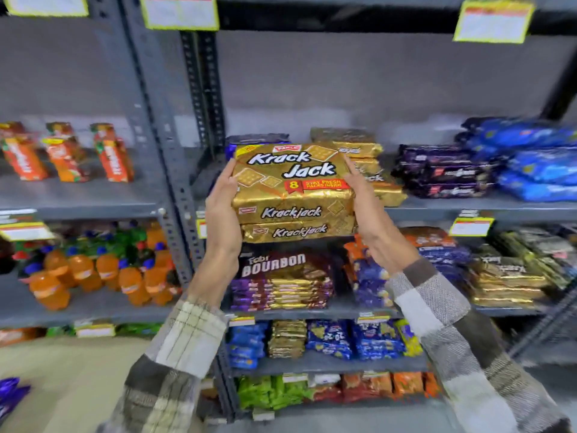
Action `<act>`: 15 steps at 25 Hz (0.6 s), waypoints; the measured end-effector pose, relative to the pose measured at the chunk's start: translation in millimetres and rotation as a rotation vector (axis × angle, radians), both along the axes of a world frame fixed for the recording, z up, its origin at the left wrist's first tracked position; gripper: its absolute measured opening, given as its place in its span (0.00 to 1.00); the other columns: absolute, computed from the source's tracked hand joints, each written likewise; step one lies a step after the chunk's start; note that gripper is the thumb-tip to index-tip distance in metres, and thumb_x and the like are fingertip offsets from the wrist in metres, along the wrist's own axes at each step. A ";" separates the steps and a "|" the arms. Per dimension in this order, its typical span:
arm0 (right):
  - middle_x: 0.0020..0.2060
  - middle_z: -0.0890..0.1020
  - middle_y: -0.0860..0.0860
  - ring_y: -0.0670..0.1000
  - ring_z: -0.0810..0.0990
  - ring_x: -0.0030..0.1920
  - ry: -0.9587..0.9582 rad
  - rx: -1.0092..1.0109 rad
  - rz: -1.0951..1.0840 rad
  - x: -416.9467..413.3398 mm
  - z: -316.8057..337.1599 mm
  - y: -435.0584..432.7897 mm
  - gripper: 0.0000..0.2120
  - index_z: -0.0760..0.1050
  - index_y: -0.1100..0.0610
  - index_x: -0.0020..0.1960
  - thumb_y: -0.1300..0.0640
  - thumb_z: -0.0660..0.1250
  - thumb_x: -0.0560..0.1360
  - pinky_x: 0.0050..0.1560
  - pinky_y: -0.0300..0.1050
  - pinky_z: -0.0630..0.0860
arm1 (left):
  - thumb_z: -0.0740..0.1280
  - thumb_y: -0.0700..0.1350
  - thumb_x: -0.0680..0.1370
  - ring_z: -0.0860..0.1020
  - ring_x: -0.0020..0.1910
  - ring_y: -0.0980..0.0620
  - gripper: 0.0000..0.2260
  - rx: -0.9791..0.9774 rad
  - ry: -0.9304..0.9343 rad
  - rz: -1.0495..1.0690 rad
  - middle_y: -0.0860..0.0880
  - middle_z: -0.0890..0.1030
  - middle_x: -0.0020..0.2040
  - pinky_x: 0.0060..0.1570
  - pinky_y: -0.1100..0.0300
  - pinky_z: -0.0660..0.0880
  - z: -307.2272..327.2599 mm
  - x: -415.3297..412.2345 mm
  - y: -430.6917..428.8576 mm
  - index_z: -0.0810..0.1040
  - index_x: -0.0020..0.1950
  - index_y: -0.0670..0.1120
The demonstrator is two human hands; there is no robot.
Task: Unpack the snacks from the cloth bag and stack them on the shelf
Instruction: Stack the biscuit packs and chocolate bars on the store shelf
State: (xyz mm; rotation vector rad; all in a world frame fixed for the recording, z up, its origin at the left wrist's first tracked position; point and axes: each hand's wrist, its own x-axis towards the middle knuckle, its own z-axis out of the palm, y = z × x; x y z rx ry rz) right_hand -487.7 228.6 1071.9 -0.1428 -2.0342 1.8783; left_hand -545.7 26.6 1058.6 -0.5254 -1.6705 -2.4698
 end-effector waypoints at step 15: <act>0.74 0.71 0.49 0.57 0.63 0.77 -0.096 0.001 -0.129 -86.3 4.2 208.0 0.24 0.59 0.26 0.71 0.34 0.47 0.75 0.74 0.69 0.60 | 0.55 0.65 0.77 0.80 0.61 0.44 0.17 -0.178 -0.199 -0.011 0.53 0.86 0.54 0.72 0.32 0.57 11.4 -93.0 227.7 0.77 0.60 0.68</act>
